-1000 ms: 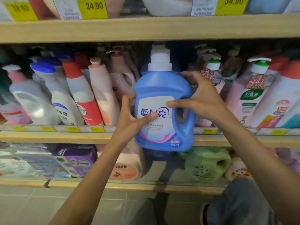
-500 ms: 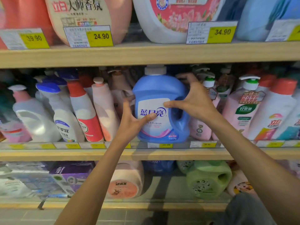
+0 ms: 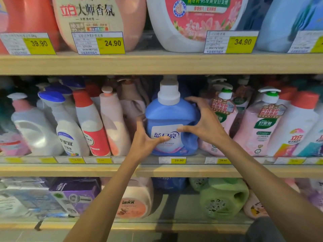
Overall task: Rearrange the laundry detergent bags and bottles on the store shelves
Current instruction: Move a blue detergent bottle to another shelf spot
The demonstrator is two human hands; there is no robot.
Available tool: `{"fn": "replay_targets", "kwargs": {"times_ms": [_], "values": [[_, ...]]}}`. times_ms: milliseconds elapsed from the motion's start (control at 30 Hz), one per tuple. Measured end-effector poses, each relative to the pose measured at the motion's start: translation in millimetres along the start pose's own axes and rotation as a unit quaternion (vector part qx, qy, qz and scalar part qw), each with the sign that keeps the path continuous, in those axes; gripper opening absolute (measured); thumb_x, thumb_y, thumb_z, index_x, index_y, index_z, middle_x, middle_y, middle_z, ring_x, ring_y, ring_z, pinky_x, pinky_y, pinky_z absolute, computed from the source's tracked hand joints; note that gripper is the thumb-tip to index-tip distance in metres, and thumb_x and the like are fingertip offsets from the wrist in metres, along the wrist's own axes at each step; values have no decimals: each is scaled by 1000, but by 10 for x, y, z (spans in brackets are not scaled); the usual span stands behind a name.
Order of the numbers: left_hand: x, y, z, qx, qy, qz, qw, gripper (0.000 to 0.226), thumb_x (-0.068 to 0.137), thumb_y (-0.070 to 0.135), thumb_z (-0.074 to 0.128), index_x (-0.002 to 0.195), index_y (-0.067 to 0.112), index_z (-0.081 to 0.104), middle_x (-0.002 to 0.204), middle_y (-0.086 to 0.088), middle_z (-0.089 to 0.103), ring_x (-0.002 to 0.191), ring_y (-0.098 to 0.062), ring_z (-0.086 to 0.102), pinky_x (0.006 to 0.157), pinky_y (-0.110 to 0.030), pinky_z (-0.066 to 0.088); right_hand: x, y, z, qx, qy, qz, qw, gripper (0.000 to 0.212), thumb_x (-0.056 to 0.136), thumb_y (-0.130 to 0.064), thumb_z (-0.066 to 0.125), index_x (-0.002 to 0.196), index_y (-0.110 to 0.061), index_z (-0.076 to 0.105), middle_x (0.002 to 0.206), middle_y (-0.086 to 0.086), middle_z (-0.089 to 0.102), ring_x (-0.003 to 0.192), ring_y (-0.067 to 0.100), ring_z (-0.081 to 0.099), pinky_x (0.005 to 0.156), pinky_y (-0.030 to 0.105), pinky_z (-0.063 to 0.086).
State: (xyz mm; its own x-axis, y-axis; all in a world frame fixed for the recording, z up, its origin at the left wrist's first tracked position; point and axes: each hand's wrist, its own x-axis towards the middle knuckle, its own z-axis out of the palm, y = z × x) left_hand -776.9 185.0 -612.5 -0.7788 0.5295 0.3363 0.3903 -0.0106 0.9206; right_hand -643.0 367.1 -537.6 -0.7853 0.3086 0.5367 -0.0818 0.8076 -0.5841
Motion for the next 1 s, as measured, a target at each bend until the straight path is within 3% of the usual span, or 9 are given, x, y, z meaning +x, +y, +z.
{"fn": "replay_targets", "kwargs": {"times_ms": [200, 300, 467, 633, 767, 867, 1000], "values": [[52, -40, -20, 19, -30, -18, 999, 92, 58, 40, 95, 126, 24, 34, 124, 11, 64, 113, -11, 67, 94, -49, 58, 57, 122, 74, 15, -25, 29, 999, 90, 61, -28, 93, 137, -24, 45, 135, 1, 49, 123, 12, 46, 99, 18, 36], [50, -4, -21, 25, -47, -16, 998, 83, 68, 28, 92, 125, 25, 32, 123, 13, 63, 110, -7, 68, 94, -46, 58, 86, 141, 92, 13, -37, 36, 999, 90, 65, -27, 92, 138, -23, 41, 137, 4, 45, 123, 11, 43, 98, 17, 34], [-4, -82, -4, 10, -38, -24, 999, 94, 62, 48, 90, 132, 22, 32, 126, 10, 62, 113, -4, 65, 97, -46, 56, -7, 97, 170, 0, -22, 41, 999, 89, 69, -26, 88, 141, -24, 36, 139, 5, 40, 119, 5, 38, 99, 18, 32], [1, -139, 51, 7, -19, -9, 1000, 95, 65, 42, 87, 137, 16, 32, 137, 0, 56, 121, -6, 60, 103, -44, 52, 3, 114, 181, 11, -15, 40, 999, 87, 70, -24, 88, 141, -18, 38, 145, 3, 40, 127, 6, 38, 105, 17, 31], [6, -139, 40, 22, -16, -12, 1000, 93, 63, 49, 86, 133, 22, 32, 131, 10, 57, 118, 1, 61, 103, -41, 52, -20, 161, 218, 14, -8, 36, 999, 90, 72, -24, 88, 144, -15, 36, 149, 3, 40, 135, 11, 37, 107, 10, 25], [-4, -146, 51, 29, -13, -14, 999, 87, 70, 36, 89, 134, 21, 32, 127, 14, 57, 111, 12, 60, 102, -38, 53, -53, 178, 255, 21, 0, 34, 999, 91, 73, -27, 87, 147, -16, 34, 152, 0, 38, 137, 9, 35, 108, 5, 22], [-20, -114, 61, 44, -4, -23, 999, 88, 67, 38, 90, 132, 22, 32, 121, 27, 55, 104, 17, 60, 99, -37, 54, -56, 190, 248, 37, 0, 36, 999, 91, 73, -28, 87, 147, -20, 35, 152, -2, 38, 138, 9, 37, 108, 9, 25]]}}
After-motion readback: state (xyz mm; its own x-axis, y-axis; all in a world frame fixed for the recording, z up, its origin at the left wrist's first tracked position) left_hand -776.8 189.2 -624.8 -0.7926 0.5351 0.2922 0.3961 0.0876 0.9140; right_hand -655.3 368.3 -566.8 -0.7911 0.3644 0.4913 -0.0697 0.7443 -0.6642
